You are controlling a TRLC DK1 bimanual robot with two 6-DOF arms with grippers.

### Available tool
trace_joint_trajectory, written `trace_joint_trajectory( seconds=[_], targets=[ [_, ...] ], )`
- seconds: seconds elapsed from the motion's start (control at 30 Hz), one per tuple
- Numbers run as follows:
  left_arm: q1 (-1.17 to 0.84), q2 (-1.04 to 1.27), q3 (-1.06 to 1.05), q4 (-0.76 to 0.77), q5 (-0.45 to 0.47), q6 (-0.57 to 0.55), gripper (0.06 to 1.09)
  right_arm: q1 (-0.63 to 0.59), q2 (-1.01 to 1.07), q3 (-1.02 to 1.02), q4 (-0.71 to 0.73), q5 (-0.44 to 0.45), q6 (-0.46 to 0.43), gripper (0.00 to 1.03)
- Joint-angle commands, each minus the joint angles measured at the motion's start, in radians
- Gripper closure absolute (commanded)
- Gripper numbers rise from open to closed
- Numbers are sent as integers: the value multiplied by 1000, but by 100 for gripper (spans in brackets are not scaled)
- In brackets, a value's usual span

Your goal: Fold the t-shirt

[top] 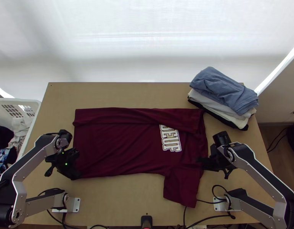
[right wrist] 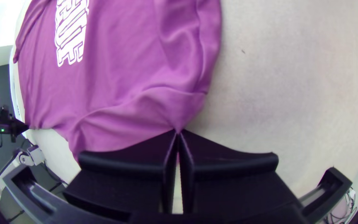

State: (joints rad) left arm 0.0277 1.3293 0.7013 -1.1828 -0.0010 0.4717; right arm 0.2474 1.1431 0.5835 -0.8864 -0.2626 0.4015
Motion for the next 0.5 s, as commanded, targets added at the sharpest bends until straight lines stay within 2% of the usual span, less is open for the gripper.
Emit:
trace_joint_trajectory(
  seconds=[0.0, 0.27, 0.47],
  targets=[
    [40, -2, -5, 5, -2, 47, 105, -30, -13, -17, -2, -1, -49, 100],
    [120, 19, 9, 38, -8, 87, 105, -111, -22, -1, -2, 20, -138, 100],
    [130, 18, 96, 28, -1, 64, 105, -96, -40, 55, -25, 20, -136, 100]
  ],
)
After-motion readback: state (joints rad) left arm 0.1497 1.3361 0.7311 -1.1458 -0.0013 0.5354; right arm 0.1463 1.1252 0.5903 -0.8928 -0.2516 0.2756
